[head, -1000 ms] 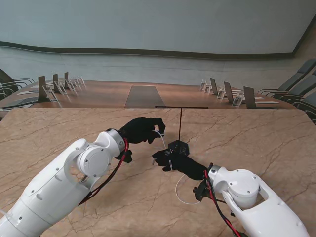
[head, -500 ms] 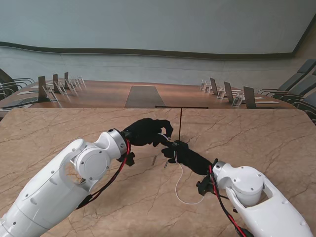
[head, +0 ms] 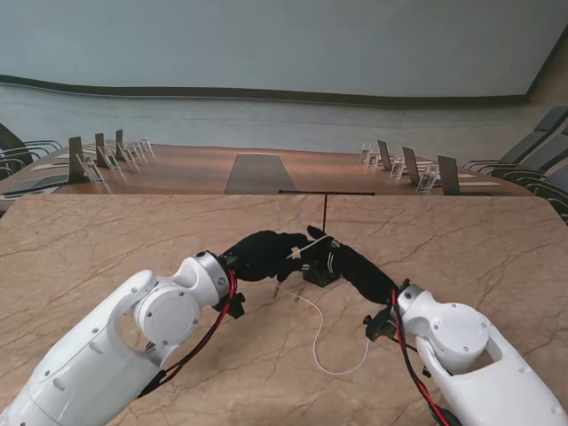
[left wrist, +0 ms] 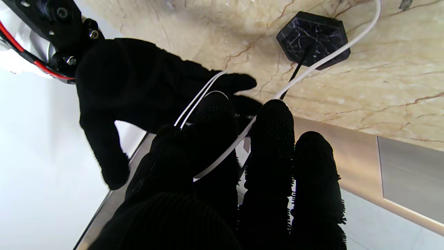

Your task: Take the wired earphone off the rack, coil the cable and place them on the table

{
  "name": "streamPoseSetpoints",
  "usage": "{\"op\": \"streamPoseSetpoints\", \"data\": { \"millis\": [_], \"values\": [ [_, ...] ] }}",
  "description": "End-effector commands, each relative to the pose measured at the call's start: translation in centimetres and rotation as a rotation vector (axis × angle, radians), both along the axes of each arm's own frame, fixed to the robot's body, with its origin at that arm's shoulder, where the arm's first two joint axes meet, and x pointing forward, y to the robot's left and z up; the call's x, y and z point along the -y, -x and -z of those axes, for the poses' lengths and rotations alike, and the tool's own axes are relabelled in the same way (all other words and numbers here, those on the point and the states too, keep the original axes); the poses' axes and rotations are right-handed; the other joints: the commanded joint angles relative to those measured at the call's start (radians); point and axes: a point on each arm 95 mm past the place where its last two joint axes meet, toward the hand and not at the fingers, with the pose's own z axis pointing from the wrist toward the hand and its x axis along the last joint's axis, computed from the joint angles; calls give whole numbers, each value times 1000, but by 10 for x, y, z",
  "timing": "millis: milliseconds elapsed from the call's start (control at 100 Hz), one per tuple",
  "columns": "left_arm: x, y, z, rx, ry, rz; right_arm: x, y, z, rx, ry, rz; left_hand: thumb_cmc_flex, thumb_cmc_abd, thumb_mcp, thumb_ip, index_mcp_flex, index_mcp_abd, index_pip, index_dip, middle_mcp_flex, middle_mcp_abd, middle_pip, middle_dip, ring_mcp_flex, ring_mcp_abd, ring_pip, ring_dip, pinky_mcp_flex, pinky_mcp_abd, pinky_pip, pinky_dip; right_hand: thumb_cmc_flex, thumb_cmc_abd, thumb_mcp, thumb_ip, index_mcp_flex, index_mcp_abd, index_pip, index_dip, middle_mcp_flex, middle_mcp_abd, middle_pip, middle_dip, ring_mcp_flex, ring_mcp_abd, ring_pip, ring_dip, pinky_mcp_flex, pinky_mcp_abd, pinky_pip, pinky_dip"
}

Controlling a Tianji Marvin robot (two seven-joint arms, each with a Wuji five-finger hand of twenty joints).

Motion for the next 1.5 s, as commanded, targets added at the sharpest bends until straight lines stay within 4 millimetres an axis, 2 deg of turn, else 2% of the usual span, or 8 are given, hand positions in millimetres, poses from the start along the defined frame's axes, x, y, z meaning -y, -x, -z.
{"op": "streamPoseSetpoints", "data": {
  "millis": [0, 150, 520, 570, 960, 990, 1120, 1490],
  "values": [
    [3, 3, 10, -29, -3, -4, -1, 3, -4, 14, -3, -5, 55, 38, -17, -12, -22, -9, -5, 17, -1, -14, 38, 17, -13, 4, 16, 19, -16, 14, 41, 15, -30, -6, 12, -42, 15, -38, -9, -13, -27, -35, -27, -17, -40, -51, -24, -16, -4, -58, -24, 27],
    [7, 3, 22, -66, -17, -2, 0, 3, -12, 50, -7, -8, 54, 47, -18, -10, -30, -16, -10, 26, -27, 14, 55, 33, -36, -1, 15, 25, -37, 1, 31, 18, -27, -6, 14, -41, 14, -38, -6, -10, -27, -42, -41, -24, -42, -56, -38, -19, -6, -63, -34, 27],
    [25, 4, 43, -148, -62, 19, -16, -2, -33, 113, -12, -108, 51, 105, -31, -15, -73, -51, -22, 79, -106, -8, 80, 61, -112, -20, -10, 45, -106, -36, -10, 30, -14, -13, 17, -39, 13, -28, 14, 31, -17, -35, -27, -16, -32, -52, -31, -12, 8, -68, -47, 33],
    [26, 4, 45, -157, -62, 16, -19, -1, -36, 121, -15, -125, 51, 104, -30, -15, -73, -50, -23, 79, -108, -8, 78, 60, -115, -21, -12, 45, -109, -37, -13, 30, -10, -10, 10, -37, 2, -28, 5, 150, -19, -34, -21, -15, -31, -52, -26, -17, 13, -67, -58, 47],
    [32, -2, 65, -207, -60, -18, -31, 10, -56, 200, -36, -215, 56, 113, -29, -13, -87, -55, -19, 94, -175, 5, 41, 44, -191, -27, -74, 34, -172, -64, -77, 11, 12, -11, 10, -35, 1, -37, 19, 193, -11, -29, 12, 2, -23, -47, -2, -12, 27, -64, -50, 50],
    [32, -3, 65, -208, -59, -20, -31, 11, -57, 208, -38, -218, 57, 112, -29, -13, -87, -54, -19, 94, -177, 6, 40, 43, -194, -27, -77, 33, -173, -65, -79, 10, 24, -9, -7, -31, -7, -37, 17, 271, -14, -30, 24, 6, -24, -47, 8, -20, 27, -65, -36, 41],
    [34, -5, 66, -209, -60, -22, -33, 13, -63, 239, -53, -233, 59, 113, -29, -12, -87, -51, -19, 94, -185, 5, 33, 38, -201, -28, -88, 29, -177, -65, -89, 7, 38, -9, -12, -29, -8, -41, 24, 332, -10, -23, 73, 31, -20, -42, 30, -18, 31, -61, -17, 32],
    [39, -23, 67, -216, -66, -34, -45, 26, -71, 251, -110, -308, 63, 124, -31, -13, -100, -53, -12, 106, -205, 1, 27, 29, -215, -33, -104, 25, -187, -71, -105, 2, 64, -5, -22, -28, -4, -42, 39, 368, -7, 9, 124, 51, -8, -5, 98, -6, 43, -42, 32, 19]
  ]
}}
